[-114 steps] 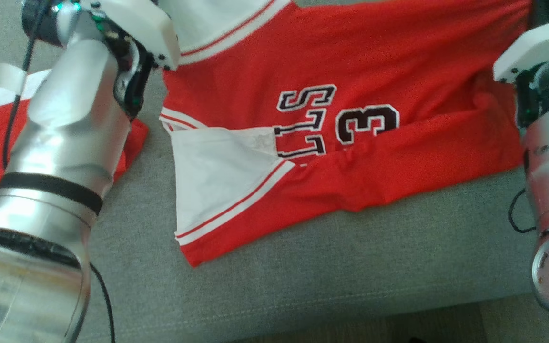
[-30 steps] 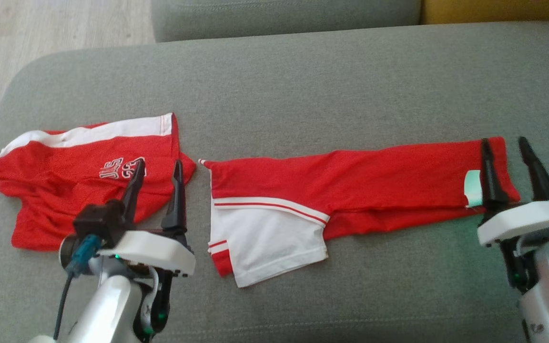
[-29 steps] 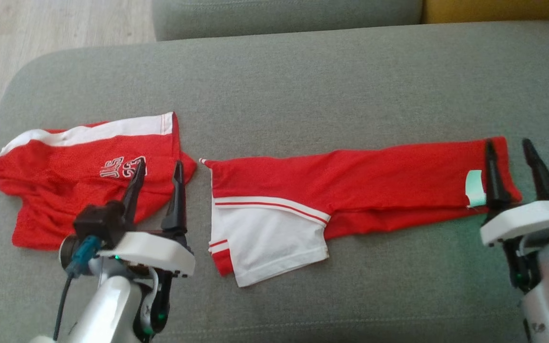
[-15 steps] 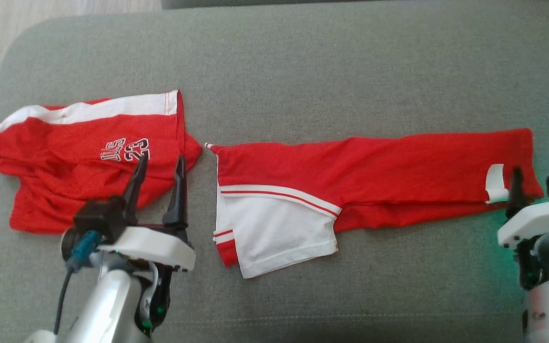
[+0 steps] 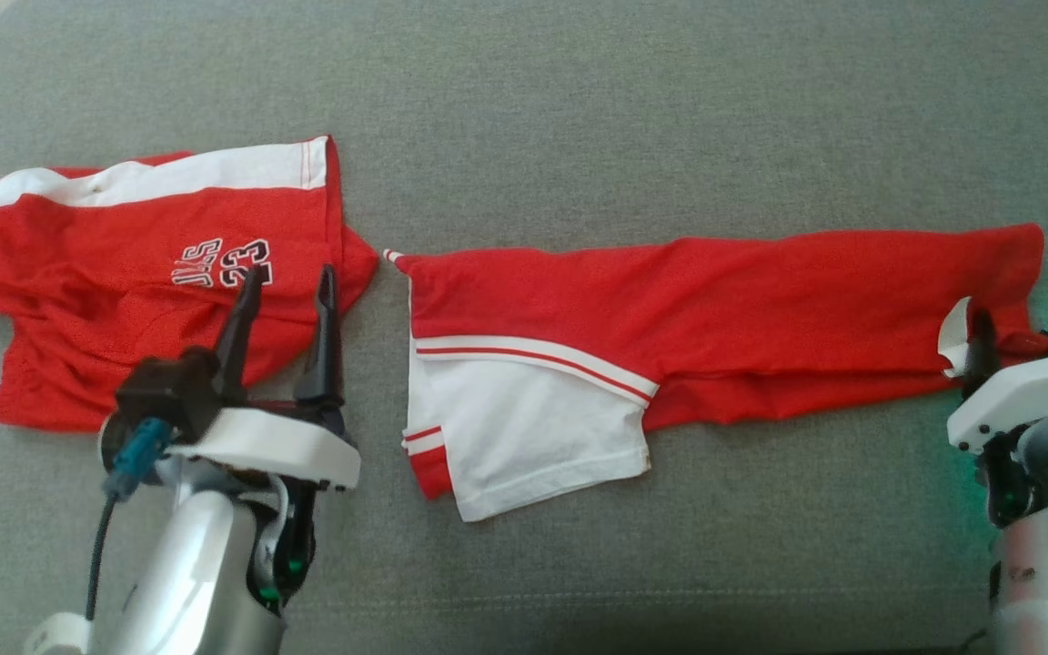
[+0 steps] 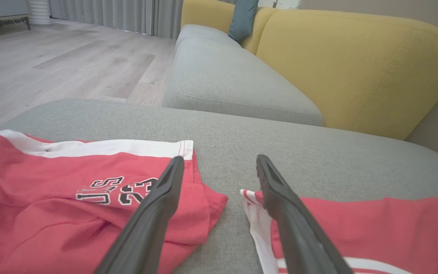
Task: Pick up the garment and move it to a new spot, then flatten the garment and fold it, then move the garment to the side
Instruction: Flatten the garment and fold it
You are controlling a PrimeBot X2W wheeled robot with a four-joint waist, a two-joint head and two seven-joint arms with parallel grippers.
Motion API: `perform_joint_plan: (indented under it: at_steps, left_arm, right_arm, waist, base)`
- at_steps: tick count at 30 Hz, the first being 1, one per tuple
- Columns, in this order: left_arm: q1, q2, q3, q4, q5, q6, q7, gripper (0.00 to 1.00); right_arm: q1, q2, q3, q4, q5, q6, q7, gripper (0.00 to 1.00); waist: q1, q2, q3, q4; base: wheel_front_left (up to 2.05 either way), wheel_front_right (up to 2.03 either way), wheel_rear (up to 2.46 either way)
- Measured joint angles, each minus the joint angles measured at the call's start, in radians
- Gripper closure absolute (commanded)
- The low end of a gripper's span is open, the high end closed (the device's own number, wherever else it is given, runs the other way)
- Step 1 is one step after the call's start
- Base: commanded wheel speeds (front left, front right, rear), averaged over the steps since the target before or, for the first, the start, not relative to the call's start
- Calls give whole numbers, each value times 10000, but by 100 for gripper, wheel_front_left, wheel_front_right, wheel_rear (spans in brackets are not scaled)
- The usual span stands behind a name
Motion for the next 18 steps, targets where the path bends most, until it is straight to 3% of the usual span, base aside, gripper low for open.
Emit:
perform_joint_plan:
  at_steps: [1, 2, 6, 10, 18]
  left_arm:
    - [-28, -25, 77, 6, 58, -6, 0, 0]
    - [-73, -31, 130, 12, 86, -10, 0, 0]
    - [-148, -63, 324, 40, 174, -100, 0, 0]
    - [-140, -90, 466, 134, 249, -186, 0, 0]
    - [-34, -270, 570, 174, 336, -305, 0, 0]
  right_arm:
    - [-1, 0, 38, -25, 29, 0, 88, 35]
    - [-2, -2, 69, -50, 105, 0, 146, 100]
    - [6, 40, -38, -125, 121, 0, 272, 100]
    - [55, 161, -811, -303, -568, 0, 301, 100]
    - [81, 128, -3348, -1647, -3421, 2, 267, 100]
  waist:
    - [0, 0, 19, -16]
    - [0, 0, 31, -31]
    - [0, 0, -27, -100]
    - [-1, 0, -249, -172]
    - [-1, 0, -745, -249]
  base:
    - [0, 0, 0]
    - [0, 0, 0]
    - [0, 0, 0]
    - [0, 0, 0]
    - [0, 0, 0]
